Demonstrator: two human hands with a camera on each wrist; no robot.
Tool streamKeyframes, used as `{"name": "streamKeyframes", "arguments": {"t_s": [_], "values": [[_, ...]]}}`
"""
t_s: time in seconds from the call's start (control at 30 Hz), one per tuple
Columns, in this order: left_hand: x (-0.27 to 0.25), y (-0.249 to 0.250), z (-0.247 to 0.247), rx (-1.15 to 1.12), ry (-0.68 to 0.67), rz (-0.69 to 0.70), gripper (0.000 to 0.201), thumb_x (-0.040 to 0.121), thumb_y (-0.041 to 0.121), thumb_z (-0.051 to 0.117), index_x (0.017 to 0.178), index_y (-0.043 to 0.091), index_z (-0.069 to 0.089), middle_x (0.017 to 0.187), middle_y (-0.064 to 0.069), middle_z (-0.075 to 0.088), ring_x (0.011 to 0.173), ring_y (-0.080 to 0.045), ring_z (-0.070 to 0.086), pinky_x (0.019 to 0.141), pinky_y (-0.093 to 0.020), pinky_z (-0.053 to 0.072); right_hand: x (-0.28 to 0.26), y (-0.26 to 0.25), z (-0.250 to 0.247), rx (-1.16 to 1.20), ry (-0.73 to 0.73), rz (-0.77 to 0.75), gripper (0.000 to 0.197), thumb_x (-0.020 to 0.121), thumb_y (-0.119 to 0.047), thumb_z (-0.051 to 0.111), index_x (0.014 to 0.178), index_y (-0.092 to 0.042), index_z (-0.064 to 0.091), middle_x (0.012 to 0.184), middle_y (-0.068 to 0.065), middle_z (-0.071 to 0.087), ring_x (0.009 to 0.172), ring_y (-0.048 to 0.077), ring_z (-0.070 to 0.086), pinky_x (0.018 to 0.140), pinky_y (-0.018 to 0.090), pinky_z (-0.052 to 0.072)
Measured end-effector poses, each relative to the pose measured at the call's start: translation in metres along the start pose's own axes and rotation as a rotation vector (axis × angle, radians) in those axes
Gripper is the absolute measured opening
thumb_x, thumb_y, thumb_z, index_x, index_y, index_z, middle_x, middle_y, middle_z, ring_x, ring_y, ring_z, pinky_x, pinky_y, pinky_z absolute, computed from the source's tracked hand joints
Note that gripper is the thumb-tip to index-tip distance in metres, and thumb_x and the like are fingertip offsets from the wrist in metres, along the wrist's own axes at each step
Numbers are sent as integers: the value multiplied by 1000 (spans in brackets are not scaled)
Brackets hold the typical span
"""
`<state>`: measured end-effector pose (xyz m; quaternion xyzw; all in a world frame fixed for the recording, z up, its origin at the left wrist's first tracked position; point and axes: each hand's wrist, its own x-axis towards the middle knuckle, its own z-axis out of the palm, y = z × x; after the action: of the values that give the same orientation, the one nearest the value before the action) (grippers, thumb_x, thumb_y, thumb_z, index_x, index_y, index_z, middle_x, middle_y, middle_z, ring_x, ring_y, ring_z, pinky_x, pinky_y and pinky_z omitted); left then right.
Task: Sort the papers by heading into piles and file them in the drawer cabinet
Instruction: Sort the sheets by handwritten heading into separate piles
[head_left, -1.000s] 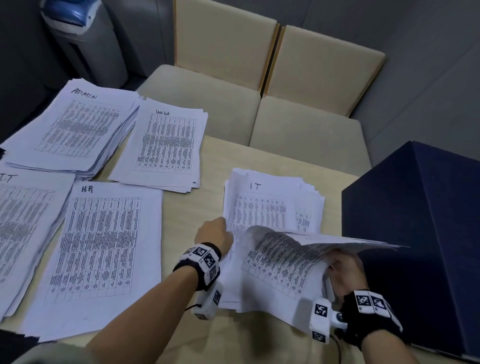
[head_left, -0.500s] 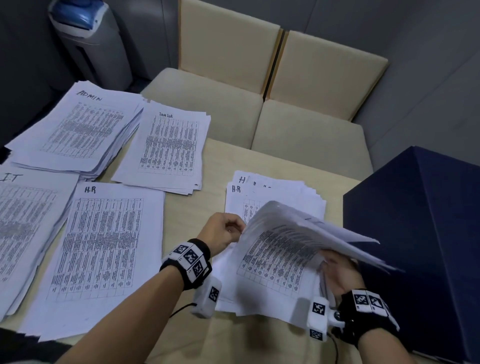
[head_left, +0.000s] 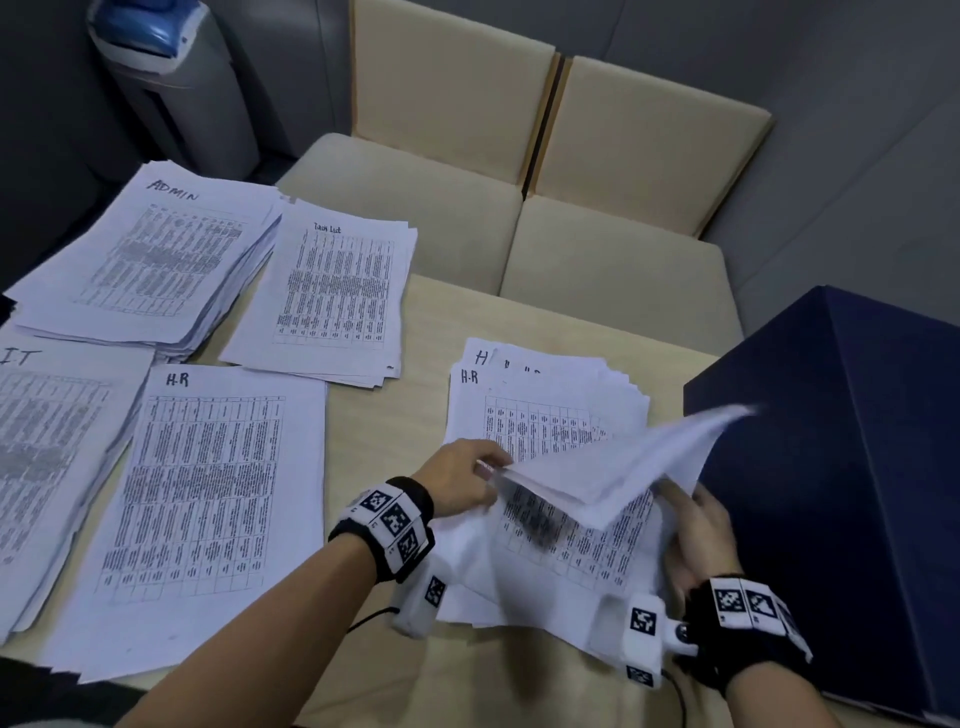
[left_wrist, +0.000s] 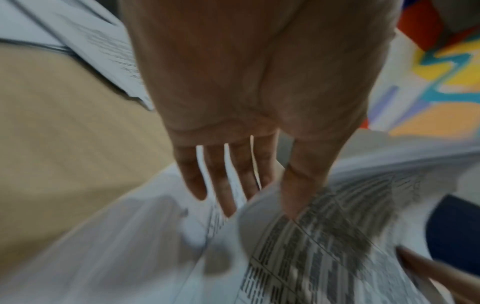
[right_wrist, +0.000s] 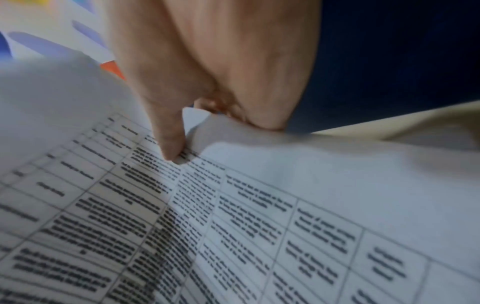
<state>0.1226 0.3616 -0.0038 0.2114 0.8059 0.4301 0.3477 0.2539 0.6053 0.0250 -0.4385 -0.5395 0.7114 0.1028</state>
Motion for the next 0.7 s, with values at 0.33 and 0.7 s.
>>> {"name": "streamKeyframes", "arguments": {"t_s": [0.33,0.7], "values": [[-5,64,-40,-397,530,231,22,105,32,39,109,15,54,89,5,60,75,-9,57,68,-34,53,-32,-56,83,-26,-47,-506,41,97,-26,62,136,-16,56,128,0,66,122,18,61,107,45,46],[-6,10,-44,-43,519,136,26,103,31,45,108,8,56,81,3,59,67,-14,57,62,-30,47,-29,4,100,-344,26,-484,15,97,-33,59,87,-29,49,83,-5,54,80,18,53,83,33,42]]}}
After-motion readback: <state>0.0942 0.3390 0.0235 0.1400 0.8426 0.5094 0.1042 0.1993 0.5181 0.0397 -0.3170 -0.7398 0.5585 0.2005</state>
